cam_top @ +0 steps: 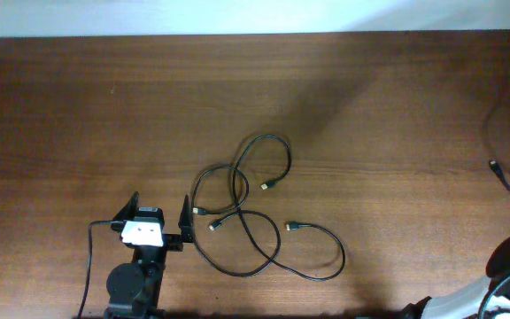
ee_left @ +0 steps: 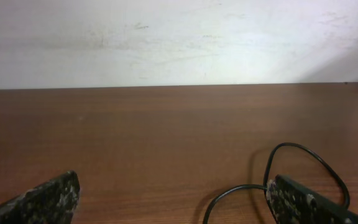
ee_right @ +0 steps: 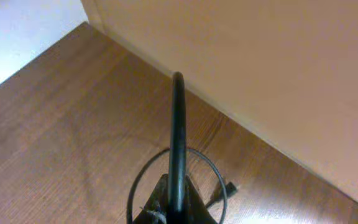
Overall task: Untangle cables
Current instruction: 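Carry the cable with the right gripper to the table's right edge and release, then move the right gripper back to center and grasp another black cable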
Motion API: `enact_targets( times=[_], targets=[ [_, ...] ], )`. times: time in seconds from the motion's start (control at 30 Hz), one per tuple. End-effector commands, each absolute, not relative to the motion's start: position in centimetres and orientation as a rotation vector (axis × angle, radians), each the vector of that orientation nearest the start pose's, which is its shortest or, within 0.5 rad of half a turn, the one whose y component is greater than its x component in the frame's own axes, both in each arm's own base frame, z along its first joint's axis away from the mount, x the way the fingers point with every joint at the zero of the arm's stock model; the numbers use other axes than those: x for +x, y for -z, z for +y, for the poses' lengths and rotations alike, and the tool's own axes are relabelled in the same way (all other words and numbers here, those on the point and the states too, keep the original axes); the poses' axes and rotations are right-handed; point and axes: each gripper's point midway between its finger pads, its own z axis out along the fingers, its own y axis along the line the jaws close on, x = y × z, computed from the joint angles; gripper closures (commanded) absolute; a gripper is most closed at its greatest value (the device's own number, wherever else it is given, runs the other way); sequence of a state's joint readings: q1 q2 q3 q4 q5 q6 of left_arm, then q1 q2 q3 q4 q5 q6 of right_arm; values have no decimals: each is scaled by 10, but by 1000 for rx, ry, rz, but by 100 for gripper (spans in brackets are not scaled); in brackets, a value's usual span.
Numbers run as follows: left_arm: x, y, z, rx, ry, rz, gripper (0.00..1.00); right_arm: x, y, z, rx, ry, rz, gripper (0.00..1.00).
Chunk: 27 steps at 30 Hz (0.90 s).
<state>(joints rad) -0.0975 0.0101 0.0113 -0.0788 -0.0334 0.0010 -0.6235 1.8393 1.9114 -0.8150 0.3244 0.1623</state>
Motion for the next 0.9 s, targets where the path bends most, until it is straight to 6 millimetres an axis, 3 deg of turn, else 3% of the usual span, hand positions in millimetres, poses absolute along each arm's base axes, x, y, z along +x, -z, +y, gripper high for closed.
enact_targets(
  times=[0.0, 0.03, 0.2, 0.33, 0.47, 0.6, 0.7, 0.77, 0.87],
  targets=[
    [245, -156, -17, 67, 33, 1649, 1, 377, -288, -342, 1069, 600, 2078, 29],
    [245, -156, -17, 67, 33, 1649, 1, 376, -287, -341, 1070, 600, 2082, 1],
    [245, -156, -17, 67, 33, 1649, 1, 375, -275, -329, 1060, 528, 2158, 1],
    [245, -156, -17, 66, 33, 1649, 1, 388, -260, -295, 985, 276, 2255, 1],
    [245, -156, -17, 67, 33, 1649, 1, 407, -254, -238, 848, -140, 2325, 1],
    [245, -156, -17, 67, 33, 1649, 1, 414, -249, -197, 624, -253, 2423, 1],
    [245, -156, -17, 67, 33, 1649, 1, 417, -237, -127, 319, -305, 2578, 1],
    [245, -156, -17, 67, 33, 1649, 1, 419, -233, -80, 18, -314, 2636, 0],
    [245, -156, -17, 67, 33, 1649, 1, 418, -230, -35, -192, -337, 2665, 1]
  ],
)
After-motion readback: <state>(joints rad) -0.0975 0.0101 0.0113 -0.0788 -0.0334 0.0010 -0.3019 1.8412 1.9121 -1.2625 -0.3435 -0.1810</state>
